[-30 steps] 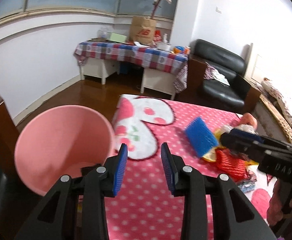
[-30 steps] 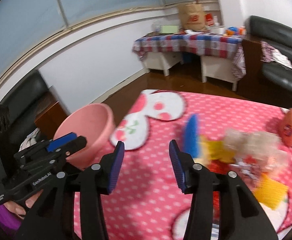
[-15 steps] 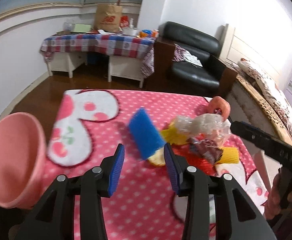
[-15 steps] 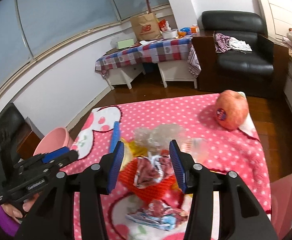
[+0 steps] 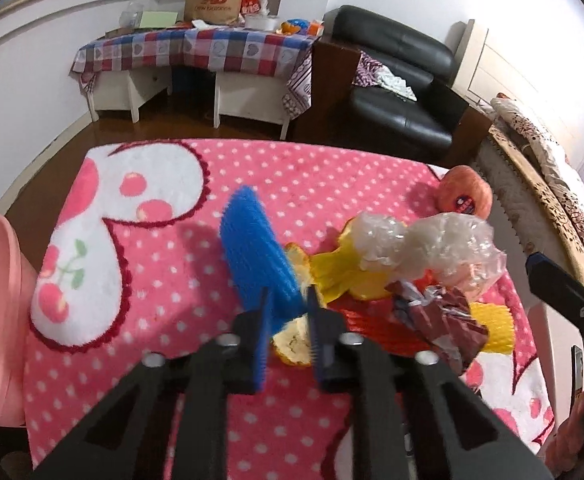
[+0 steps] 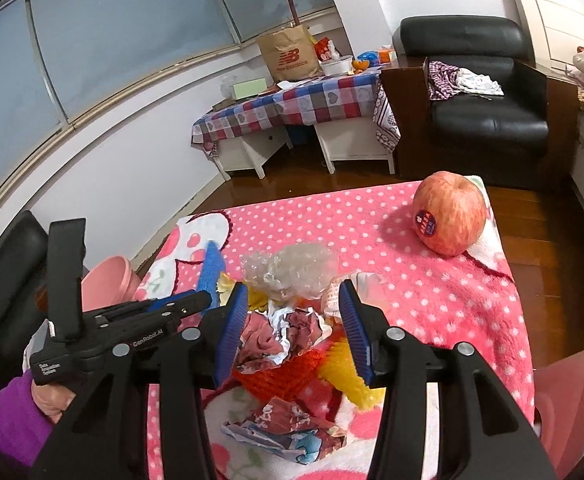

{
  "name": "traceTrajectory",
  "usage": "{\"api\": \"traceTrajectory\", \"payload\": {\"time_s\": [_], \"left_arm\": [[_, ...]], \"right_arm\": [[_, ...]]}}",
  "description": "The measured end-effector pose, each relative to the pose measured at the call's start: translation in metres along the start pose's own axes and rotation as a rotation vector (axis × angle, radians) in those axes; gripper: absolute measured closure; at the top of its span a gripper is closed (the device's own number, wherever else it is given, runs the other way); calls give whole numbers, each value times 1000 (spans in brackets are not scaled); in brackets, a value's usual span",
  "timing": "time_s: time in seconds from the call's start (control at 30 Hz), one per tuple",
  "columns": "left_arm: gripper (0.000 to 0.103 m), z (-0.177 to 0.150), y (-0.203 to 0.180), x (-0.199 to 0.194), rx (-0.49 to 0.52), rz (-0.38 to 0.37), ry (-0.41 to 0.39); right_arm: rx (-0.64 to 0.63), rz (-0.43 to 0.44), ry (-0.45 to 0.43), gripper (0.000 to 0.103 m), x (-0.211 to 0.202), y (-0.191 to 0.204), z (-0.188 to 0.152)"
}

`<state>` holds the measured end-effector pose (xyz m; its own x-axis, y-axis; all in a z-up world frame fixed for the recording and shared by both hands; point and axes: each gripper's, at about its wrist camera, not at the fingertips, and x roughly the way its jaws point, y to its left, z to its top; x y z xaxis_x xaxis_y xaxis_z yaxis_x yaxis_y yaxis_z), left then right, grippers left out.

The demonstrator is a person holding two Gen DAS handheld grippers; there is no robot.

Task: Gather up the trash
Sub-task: 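Grasp the blue mesh foam with the left tool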

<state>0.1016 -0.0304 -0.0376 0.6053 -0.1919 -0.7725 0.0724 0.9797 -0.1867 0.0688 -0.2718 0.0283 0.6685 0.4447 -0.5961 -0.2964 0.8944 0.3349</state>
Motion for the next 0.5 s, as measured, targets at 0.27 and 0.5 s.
{"api": "traceTrajectory", "payload": {"time_s": [0.27, 0.5], "left_arm": [[97, -6, 11, -22, -9, 9, -50], [97, -20, 18, -53, 10, 22, -93]], "right_arm": [[0, 25, 15, 55, 15, -3, 5], [-27, 2, 35, 54, 35, -2, 13]]}}
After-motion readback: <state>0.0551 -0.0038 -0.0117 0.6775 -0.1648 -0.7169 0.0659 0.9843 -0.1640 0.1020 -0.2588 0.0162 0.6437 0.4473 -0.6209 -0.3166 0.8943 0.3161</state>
